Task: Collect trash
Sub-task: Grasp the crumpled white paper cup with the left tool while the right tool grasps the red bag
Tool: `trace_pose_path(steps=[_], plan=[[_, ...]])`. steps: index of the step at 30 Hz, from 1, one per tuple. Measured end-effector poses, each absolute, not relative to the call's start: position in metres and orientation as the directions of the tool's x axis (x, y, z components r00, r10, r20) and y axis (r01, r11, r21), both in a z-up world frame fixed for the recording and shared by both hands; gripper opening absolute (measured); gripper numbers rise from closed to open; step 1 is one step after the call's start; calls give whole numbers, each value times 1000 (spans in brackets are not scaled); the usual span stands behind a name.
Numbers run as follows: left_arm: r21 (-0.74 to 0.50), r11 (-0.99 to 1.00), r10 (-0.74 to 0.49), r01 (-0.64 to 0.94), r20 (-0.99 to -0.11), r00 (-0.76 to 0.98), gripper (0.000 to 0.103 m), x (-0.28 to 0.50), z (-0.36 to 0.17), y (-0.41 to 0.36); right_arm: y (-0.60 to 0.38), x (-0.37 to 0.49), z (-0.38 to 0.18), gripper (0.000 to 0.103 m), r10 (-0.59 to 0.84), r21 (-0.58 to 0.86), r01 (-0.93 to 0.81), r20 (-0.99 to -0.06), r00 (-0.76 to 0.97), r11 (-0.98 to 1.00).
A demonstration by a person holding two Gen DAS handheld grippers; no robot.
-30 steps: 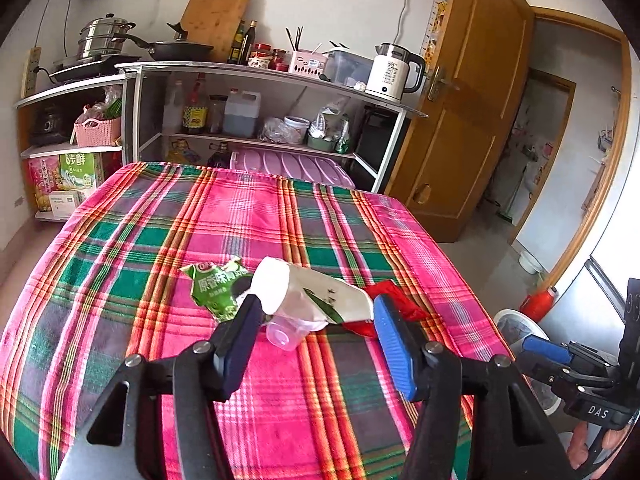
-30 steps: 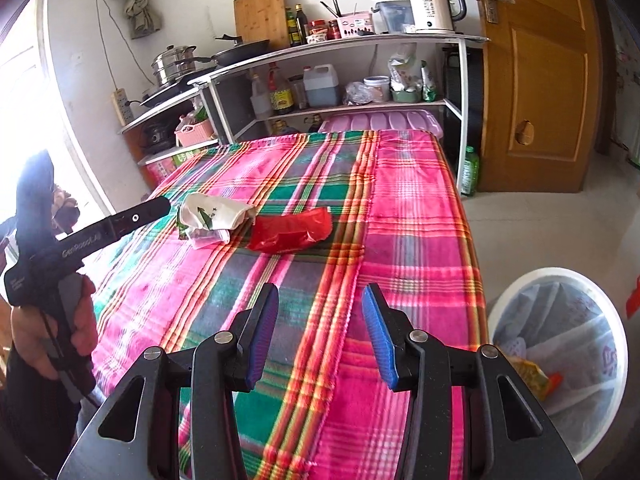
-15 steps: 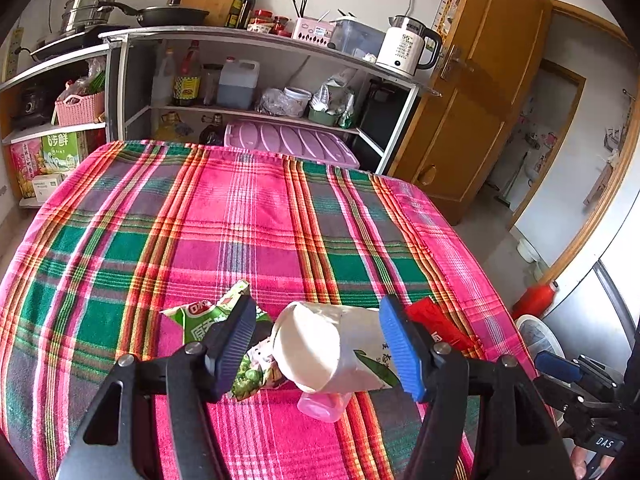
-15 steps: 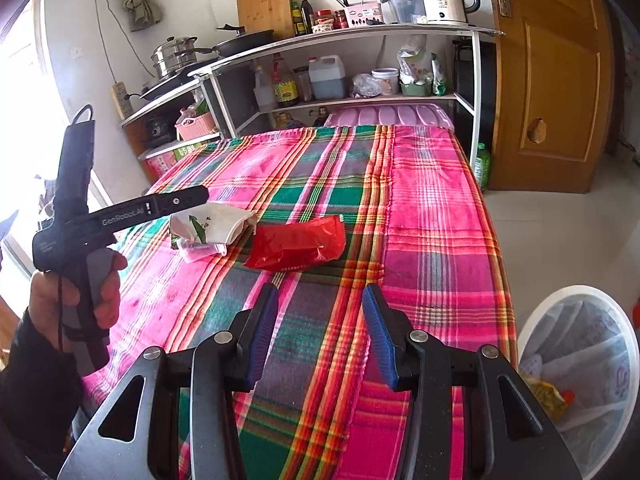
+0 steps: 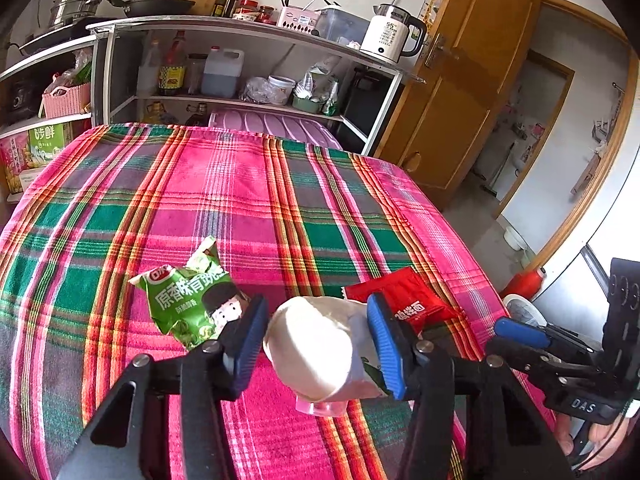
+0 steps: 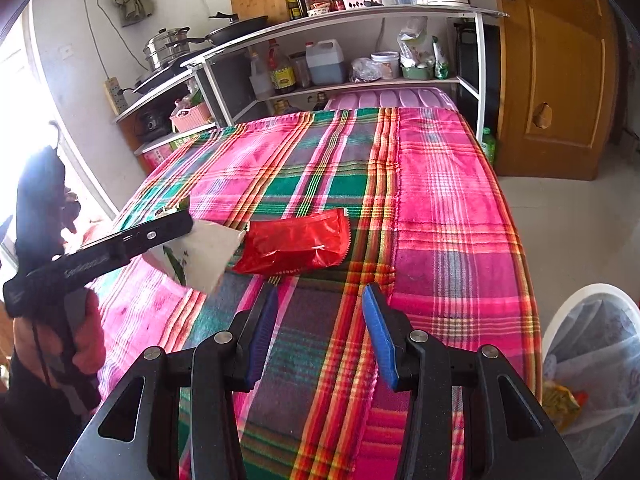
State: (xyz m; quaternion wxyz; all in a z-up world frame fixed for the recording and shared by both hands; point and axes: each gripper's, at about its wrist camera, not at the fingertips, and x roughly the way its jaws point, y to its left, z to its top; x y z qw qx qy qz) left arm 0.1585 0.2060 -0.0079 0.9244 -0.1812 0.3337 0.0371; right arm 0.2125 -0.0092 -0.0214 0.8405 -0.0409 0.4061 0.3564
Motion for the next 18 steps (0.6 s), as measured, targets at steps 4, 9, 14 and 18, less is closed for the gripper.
trace_pose_path(steps=[4, 9, 14, 18], plan=[[-308, 934, -49, -182, -615, 787, 46, 146, -4, 202, -1, 222, -24, 45, 568, 235, -630, -720, 399, 740], [-307, 934, -39, -185, -600, 799, 45, 130, -2, 199, 10, 236, -30, 45, 557, 264, -603, -743, 371, 753], [-313, 929, -21, -198, -579, 815, 45, 118, 3, 203, 23, 247, -40, 45, 548, 298, -570, -766, 335, 765], [-320, 926, -20, -202, -574, 819, 45, 114, 2, 206, 27, 255, -42, 45, 566, 350, -537, -764, 310, 767]])
